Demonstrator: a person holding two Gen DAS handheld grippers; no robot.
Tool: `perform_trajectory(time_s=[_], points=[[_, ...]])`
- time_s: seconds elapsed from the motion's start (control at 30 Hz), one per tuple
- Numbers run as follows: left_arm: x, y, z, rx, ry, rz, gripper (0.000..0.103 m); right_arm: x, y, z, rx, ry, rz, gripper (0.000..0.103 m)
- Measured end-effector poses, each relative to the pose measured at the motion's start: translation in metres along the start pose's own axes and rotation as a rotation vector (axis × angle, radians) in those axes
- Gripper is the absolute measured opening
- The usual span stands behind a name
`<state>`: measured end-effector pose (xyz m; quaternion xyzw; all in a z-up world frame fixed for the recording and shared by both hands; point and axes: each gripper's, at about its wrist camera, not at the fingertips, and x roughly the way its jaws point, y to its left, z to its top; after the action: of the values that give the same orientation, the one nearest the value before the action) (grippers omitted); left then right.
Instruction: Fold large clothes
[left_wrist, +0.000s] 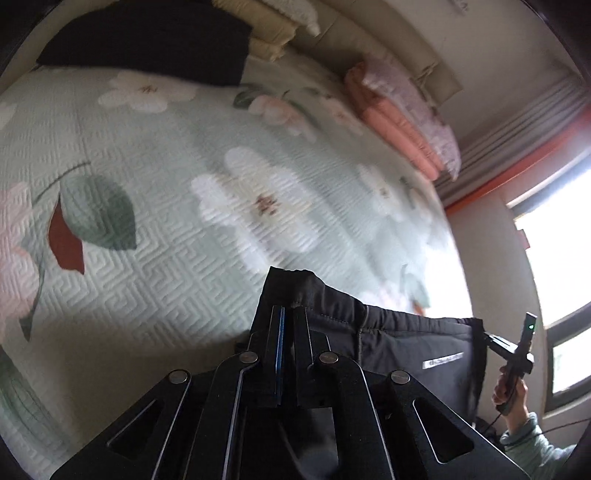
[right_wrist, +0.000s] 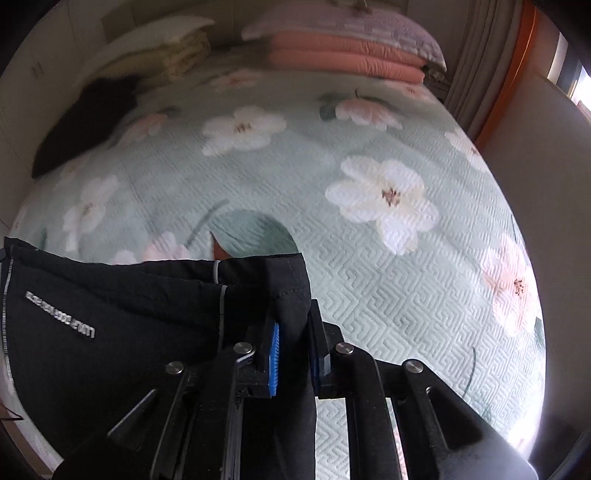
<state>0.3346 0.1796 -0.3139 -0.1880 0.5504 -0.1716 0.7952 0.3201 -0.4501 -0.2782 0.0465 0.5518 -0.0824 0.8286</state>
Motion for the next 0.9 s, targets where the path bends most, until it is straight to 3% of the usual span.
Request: perform_trajectory(time_s=[0.07, 0.13, 0.2, 0.27, 0.37, 0.47, 0.53, 0.6, 0.67, 0.73, 0.8, 0.9], points=[[0.041, 0.024, -0.012, -0.055, 0.073, 0.122, 0.001, 0.051, 0.009, -0.015, 0.000, 0.114, -0.018, 0.014], [0.074, 0.060, -0.031, -0.172, 0.162, 0.167, 0.000, 0.062, 0.023, -0.025, -0.045, 0.087, -0.092, 0.016], [0.062, 0.076, -0.036, -0.258, 0.114, 0.070, 0.000, 0.056, 0.029, -0.024, -0.063, 0.083, -0.128, 0.016], [0.035, 0.074, -0.032, -0.230, 0.060, 0.120, 0.000, 0.050, 0.026, -0.022, -0.064, 0.097, -0.113, 0.019], [-0.012, 0.066, -0.022, -0.212, -0.026, 0.116, 0.000, 0.028, 0.017, -0.017, -0.038, 0.080, -0.084, 0.020], [-0.054, 0.032, -0.011, -0.134, -0.072, 0.070, 0.002, -0.028, 0.007, -0.009, 0.046, -0.024, -0.003, 0.033], [-0.071, -0.007, -0.007, -0.040, -0.068, 0.042, 0.008, -0.070, 0.014, -0.008, 0.055, -0.097, 0.059, 0.056], [-0.076, -0.059, -0.011, 0.068, -0.038, 0.004, 0.020, -0.102, 0.035, -0.009, 0.018, -0.136, 0.114, 0.059], [-0.066, -0.108, -0.026, 0.170, -0.010, -0.057, 0.043, -0.120, 0.064, -0.009, -0.031, -0.141, 0.173, 0.059], [-0.044, -0.145, -0.038, 0.245, 0.023, -0.086, 0.047, -0.118, 0.095, -0.013, -0.066, -0.118, 0.240, 0.059], [-0.008, -0.177, -0.051, 0.328, 0.063, -0.046, 0.047, -0.100, 0.135, -0.018, -0.108, -0.091, 0.229, 0.059], [0.048, -0.174, -0.056, 0.344, 0.098, 0.160, 0.045, -0.044, 0.169, -0.016, -0.102, -0.020, 0.182, 0.059]])
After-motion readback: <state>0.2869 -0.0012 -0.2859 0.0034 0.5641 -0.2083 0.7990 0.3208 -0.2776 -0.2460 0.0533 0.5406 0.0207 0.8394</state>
